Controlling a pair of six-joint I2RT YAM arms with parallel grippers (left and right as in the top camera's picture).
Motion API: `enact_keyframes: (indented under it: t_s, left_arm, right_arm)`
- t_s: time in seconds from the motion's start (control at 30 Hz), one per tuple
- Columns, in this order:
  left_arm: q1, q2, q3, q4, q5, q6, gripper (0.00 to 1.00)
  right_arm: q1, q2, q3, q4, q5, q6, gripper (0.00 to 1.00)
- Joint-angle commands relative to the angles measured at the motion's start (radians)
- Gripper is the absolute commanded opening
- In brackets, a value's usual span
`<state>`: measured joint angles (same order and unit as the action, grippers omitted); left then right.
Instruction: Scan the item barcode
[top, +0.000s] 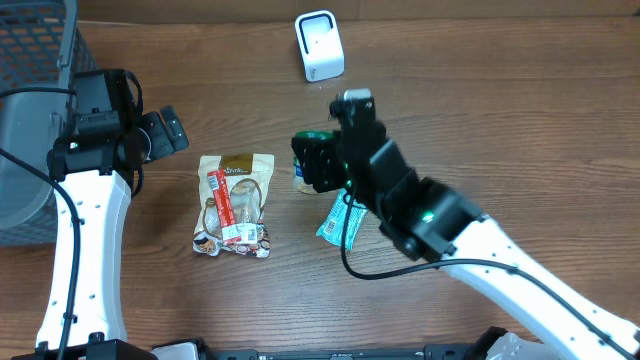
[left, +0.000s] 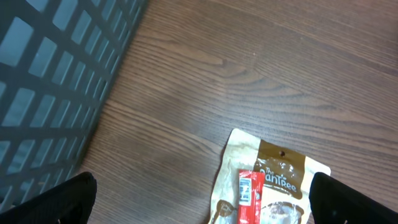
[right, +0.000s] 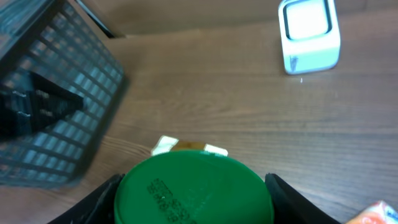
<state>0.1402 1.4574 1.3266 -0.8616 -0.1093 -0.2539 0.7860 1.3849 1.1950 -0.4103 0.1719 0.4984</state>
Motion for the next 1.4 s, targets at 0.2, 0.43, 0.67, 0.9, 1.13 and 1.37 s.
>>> enact_keyframes:
  t_s: [0.2, 0.43, 0.67, 0.9, 1.13, 1.37]
  left_arm:
    - [0.003, -0.005, 0.019, 0.002, -0.005, 0.019, 1.0]
    - [0.003, -0.005, 0.019, 0.002, -0.005, 0.019, 1.0]
    - [0.003, -0.005, 0.019, 0.002, -0.005, 0.019, 1.0]
    - [0.003, -0.005, 0.019, 0.002, -0.005, 0.019, 1.0]
    - [0.003, -0.005, 0.019, 0.002, -0.005, 0.019, 1.0]
    - [0.003, -0.005, 0.019, 0.002, -0.005, 0.019, 1.0]
  right_arm:
    - [-0.002, 0.027, -0.568, 0.995, 0.169, 0.002, 0.22]
    - [-0.002, 0.126, -0.639, 1.183, 0.187, -0.005, 0.17]
    - [-0.002, 0.265, -0.589, 1.278, 0.187, -0.188, 0.12]
    - [-0.002, 0.437, -0.441, 1.265, 0.192, -0.351, 0.12]
    - [-0.002, 0.492, -0.378, 1.253, 0.195, -0.351, 0.13]
    - [-0.002, 0.597, -0.329, 1.254, 0.239, -0.425, 0.16]
